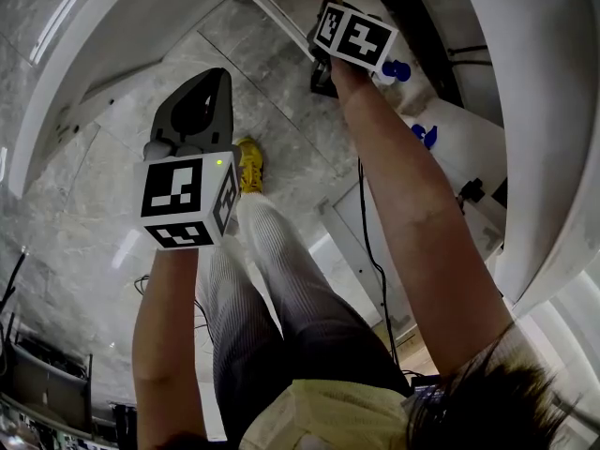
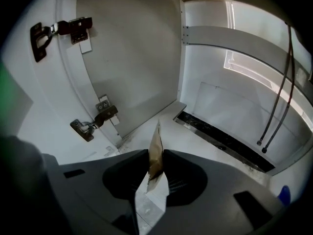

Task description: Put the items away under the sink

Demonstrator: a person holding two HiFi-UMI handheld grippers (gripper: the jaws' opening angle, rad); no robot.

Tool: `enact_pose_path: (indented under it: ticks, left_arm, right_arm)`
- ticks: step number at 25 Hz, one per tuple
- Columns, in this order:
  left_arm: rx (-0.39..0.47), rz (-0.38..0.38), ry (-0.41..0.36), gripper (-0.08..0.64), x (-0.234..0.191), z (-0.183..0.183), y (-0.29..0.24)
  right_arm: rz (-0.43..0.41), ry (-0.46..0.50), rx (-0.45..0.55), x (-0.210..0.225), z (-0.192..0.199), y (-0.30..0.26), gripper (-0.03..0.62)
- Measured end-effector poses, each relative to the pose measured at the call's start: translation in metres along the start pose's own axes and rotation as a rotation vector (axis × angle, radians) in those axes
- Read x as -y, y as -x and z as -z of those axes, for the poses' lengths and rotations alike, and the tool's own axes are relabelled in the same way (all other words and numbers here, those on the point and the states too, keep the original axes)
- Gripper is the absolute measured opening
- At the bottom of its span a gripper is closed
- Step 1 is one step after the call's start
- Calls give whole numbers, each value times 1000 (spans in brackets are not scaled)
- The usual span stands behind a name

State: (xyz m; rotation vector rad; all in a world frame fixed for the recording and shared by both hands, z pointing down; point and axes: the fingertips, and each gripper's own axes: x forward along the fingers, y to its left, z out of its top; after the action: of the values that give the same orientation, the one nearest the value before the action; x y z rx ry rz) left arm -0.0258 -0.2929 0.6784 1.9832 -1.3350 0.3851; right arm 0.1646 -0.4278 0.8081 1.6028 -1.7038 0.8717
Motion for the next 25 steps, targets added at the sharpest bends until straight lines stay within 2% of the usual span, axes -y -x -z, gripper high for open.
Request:
enact_pose_path:
  ticks: [1,4,11,12,15,18,25]
  left_arm:
    - [-1,2,-1,46,0,1,0]
    - [-6,5,-1,46,0,2,1]
    - [-4,11,-4,46,3,1,5]
    - [-2,12,-6,46,4,0,7]
    - [-2,13,-10,46,5,-3,11]
    - [-3,17,-13,46,6,-6,17]
    - [-7,25,-23,46,12,-11,33]
  right_arm:
    - [-4,3,2,-1,0,0,94]
    - [-25,35,3,-7,0,1,172]
    - [-34,50,9,-8,4,12,175]
    - [-36,49,9,-7,5,15,169]
    - [-29,30,11,-6,6,24,99]
    - [-27,12,18,-7,6,35,66]
    - [-25,-5,38,-10,7,61,41]
